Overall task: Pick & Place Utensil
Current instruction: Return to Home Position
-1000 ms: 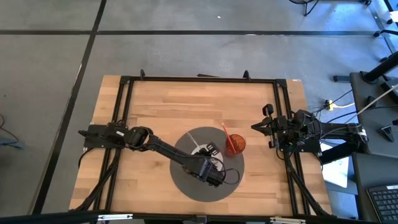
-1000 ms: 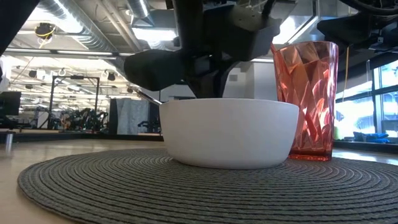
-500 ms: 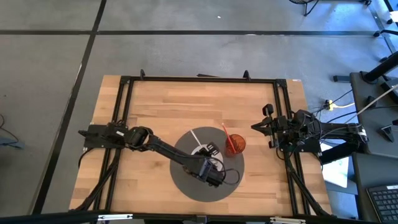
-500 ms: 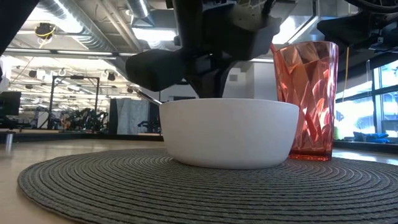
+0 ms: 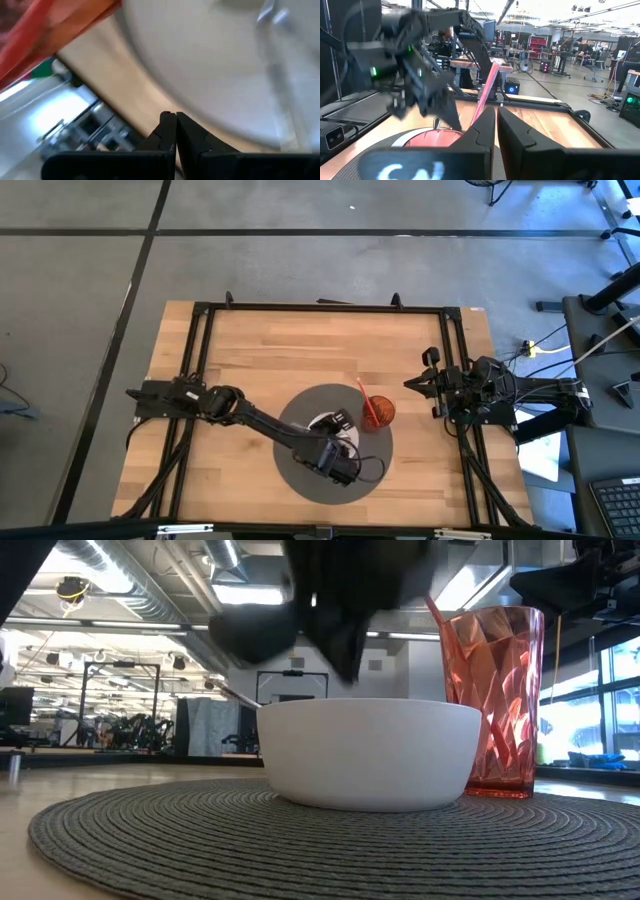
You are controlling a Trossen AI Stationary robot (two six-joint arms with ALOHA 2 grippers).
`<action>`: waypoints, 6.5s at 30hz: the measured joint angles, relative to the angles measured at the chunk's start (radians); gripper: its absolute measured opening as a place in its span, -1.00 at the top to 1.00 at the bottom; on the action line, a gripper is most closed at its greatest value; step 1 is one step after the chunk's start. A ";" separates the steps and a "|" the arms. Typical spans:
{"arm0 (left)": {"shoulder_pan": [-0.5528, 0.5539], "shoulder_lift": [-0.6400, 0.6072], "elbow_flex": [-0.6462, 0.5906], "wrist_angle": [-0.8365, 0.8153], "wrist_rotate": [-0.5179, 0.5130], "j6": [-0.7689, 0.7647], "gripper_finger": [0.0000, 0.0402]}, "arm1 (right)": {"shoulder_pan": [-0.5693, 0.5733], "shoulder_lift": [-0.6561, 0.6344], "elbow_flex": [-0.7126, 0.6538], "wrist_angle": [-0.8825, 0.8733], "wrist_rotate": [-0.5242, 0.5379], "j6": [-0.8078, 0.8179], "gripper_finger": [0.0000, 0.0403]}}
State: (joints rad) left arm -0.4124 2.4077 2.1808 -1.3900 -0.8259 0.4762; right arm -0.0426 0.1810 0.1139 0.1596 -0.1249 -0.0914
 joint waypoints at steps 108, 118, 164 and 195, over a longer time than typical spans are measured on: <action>0.336 -2.388 -2.171 1.400 0.814 -0.282 0.98 | -0.239 -0.155 -0.107 -0.004 -0.165 0.092 0.94; 0.336 -2.388 -2.171 1.400 0.809 -0.333 0.98 | -0.239 -0.155 -0.107 -0.031 -0.164 0.114 0.82; 0.336 -2.388 -2.172 1.401 0.809 -0.333 0.98 | -0.239 -0.155 -0.107 -0.031 -0.164 0.113 0.84; 0.336 -2.388 -2.172 1.401 0.808 -0.333 0.98 | -0.239 -0.155 -0.107 -0.031 -0.164 0.113 0.84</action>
State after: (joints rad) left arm -0.0765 0.0194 0.0086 0.0111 -0.0177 0.1436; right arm -0.2812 0.0261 0.0071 0.1286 -0.2890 0.0216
